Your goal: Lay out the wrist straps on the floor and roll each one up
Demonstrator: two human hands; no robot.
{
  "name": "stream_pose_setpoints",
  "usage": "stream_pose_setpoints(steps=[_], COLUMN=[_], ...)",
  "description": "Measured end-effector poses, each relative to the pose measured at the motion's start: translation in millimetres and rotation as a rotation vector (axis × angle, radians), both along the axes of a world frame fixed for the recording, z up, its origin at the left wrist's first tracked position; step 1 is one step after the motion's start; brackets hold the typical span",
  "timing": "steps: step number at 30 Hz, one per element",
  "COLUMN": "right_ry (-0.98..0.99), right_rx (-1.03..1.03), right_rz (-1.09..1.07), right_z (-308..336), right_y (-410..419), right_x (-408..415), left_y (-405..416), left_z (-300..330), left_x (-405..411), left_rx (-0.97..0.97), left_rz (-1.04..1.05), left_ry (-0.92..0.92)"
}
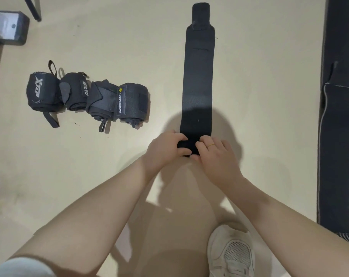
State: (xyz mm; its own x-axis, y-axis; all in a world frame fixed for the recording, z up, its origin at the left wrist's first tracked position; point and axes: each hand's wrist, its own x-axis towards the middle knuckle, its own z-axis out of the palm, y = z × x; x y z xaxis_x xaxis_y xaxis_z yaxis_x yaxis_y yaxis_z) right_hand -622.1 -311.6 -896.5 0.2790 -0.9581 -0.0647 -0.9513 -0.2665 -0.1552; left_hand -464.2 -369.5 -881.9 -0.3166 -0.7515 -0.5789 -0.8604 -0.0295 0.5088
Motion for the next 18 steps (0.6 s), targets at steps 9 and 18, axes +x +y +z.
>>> stream_pose_setpoints(steps=[9, 18], right_ry=[0.022, -0.067], right_rx=[0.175, 0.151], right_rz=[-0.077, -0.075], right_z=[5.8, 10.6], right_y=[-28.3, -63.8], right_x=[0.3, -3.5], left_y=[18.6, 21.7], left_z=[-1.7, -6.9], left_x=[-14.1, -38.2], left_rx=[-0.137, 0.355], left_rz=[0.747, 1.193], left_ry=[0.148, 0.472])
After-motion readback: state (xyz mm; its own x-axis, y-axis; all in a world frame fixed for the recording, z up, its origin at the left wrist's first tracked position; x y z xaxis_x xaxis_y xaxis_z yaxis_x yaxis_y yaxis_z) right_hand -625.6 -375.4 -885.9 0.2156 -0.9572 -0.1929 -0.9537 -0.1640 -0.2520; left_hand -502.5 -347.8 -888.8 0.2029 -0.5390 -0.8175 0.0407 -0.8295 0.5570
